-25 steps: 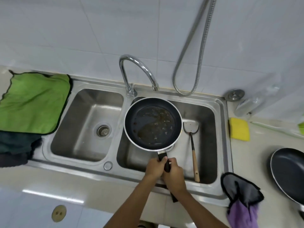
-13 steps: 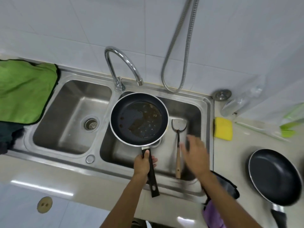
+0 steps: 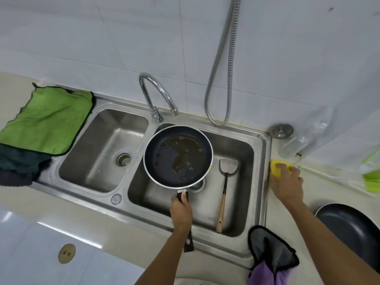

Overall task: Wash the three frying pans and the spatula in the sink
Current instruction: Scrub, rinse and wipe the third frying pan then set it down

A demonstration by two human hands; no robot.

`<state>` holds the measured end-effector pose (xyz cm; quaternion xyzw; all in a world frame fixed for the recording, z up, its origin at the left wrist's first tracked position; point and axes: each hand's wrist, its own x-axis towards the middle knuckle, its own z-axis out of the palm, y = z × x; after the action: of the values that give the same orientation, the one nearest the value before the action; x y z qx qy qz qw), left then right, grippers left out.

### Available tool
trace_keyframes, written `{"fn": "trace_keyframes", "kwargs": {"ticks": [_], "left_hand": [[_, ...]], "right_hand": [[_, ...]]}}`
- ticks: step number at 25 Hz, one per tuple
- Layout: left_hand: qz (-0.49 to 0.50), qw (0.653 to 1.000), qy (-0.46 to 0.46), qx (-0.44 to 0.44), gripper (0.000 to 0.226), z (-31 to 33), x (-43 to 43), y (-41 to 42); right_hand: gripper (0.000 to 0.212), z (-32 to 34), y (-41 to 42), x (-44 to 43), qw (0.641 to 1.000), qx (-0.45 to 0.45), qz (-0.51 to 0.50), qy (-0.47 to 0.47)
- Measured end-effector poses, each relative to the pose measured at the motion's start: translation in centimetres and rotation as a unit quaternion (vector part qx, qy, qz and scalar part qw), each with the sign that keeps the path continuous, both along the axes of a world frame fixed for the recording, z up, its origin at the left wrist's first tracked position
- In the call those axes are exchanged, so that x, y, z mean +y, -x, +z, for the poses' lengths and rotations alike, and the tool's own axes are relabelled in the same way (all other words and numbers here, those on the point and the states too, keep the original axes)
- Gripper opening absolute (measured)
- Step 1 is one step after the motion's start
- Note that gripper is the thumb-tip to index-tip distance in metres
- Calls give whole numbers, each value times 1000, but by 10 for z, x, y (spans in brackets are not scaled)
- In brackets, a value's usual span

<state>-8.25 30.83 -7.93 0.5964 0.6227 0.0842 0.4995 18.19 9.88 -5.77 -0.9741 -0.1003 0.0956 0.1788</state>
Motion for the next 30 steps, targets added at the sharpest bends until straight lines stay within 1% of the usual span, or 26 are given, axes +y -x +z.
{"fn": "trace_keyframes", "kwargs": {"ticks": [4, 6, 7, 8, 9, 11, 13, 14, 16, 18, 19, 20, 21, 23, 25, 26, 27, 29, 30], "left_hand": [[-28, 998, -41, -30, 28, 4, 0, 13], [-52, 996, -48, -46, 25, 8, -2, 26], [-64, 995, -59, -49, 26, 7, -2, 34], [-78, 993, -68, -48, 27, 6, -3, 41], [-90, 992, -69, -47, 27, 5, -4, 45], [-109, 990, -66, -56, 26, 10, -8, 53], [-132, 985, -71, -81, 27, 17, -11, 60], [-143, 982, -74, -96, 28, 21, -11, 62], [-167, 975, -77, -127, 25, 31, -10, 64], [-193, 966, -84, -150, 22, 43, -4, 62], [-208, 961, -95, -153, 22, 50, -1, 61], [-220, 958, -104, -154, 23, 56, 2, 60], [-228, 955, -105, -156, 24, 61, 5, 60], [-236, 953, -82, -174, 25, 67, 11, 65], [-241, 951, -52, -186, 26, 74, 22, 70], [-240, 951, -39, -189, 27, 76, 28, 71], [-242, 951, -34, -191, 28, 75, 33, 71], [-253, 949, -55, -180, 31, 75, 40, 74], [-261, 947, -72, -172, 33, 76, 42, 75]], "right_hand": [[52, 0, 2, -7, 999, -10, 19, -27], [51, 12, 11, 4, 997, -23, 0, -74], [51, 21, 20, 15, 994, -38, 7, -106], [51, 33, 32, 29, 990, -56, 38, -128], [50, 43, 44, 46, 983, -73, 93, -137], [50, 60, 72, 81, 960, -72, 230, -143], [53, 69, 96, 113, 928, -42, 356, -102], [55, 71, 105, 126, 912, -33, 405, -57], [55, 68, 122, 146, 879, -32, 474, 35], [54, 67, 133, 164, 846, -58, 523, 82], [54, 64, 134, 174, 836, -81, 537, 83], [54, 64, 131, 188, 832, -104, 537, 87], [52, 67, 124, 204, 838, -121, 523, 97], [47, 83, 103, 229, 867, -133, 463, 127], [42, 94, 81, 227, 884, -134, 414, 171], [41, 99, 77, 216, 883, -133, 408, 187], [40, 105, 79, 203, 875, -129, 425, 190], [43, 111, 106, 181, 855, -112, 481, 158], [44, 111, 123, 183, 853, -105, 492, 138]]}}
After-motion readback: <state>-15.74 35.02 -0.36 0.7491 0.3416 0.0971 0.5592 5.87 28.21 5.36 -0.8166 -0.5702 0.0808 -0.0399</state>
